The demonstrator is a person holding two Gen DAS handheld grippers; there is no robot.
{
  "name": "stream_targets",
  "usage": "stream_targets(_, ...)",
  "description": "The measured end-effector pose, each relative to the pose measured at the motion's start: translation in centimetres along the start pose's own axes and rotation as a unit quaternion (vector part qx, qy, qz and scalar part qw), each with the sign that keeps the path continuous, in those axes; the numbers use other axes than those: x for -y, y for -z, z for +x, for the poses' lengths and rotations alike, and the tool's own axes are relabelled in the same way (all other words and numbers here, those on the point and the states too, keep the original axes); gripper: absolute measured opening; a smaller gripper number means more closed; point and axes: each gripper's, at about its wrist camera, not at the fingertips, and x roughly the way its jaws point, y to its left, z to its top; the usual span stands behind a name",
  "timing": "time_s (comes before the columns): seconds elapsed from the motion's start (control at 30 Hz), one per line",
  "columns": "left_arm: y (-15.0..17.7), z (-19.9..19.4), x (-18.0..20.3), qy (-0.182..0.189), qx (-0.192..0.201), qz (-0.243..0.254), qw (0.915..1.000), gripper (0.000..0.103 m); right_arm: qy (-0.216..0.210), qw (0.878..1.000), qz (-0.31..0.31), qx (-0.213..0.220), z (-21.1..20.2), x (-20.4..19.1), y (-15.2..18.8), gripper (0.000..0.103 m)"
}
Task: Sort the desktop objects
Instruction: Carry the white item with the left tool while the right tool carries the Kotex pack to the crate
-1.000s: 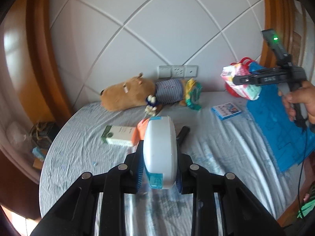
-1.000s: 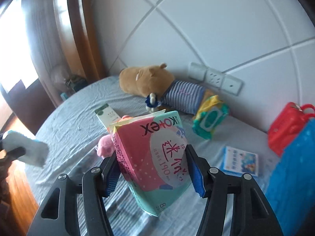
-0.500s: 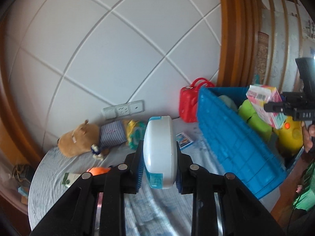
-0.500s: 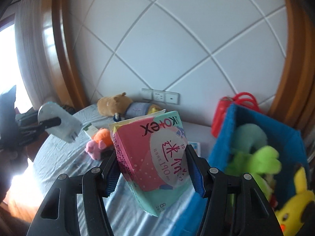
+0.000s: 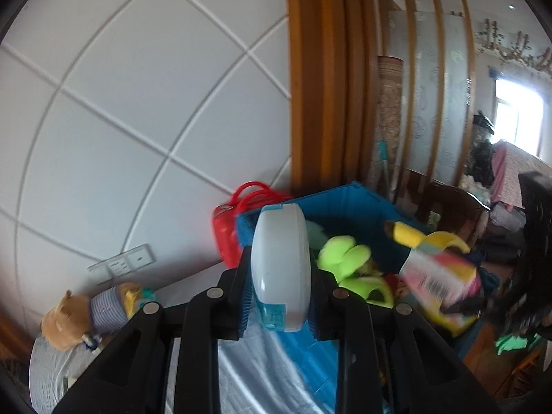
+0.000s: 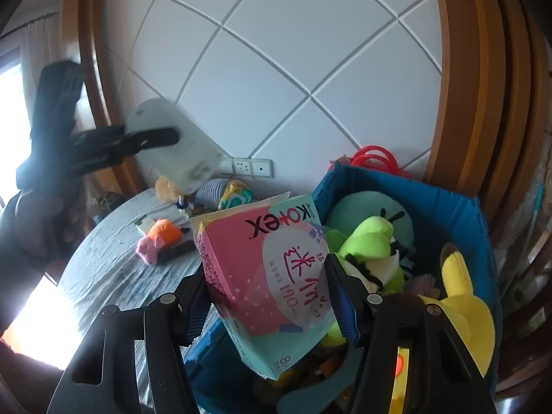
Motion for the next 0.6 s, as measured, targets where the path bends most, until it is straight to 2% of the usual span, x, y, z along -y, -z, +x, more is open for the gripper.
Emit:
stream_targets(0.3,-8.3,6.6,6.4,0.049,-0.022,0.071,0.996,0.025,-0.047,0.999,-0.007,-0.013,-0.6,1.2,2.3,0.06)
stream_targets(0.6,-13.1,11.5,12.1,0.095,-0.036,0.109,0.9888,0.025,-0.042,0.998,-0.013,-0.035,-0.7,3.0,3.5,0.06)
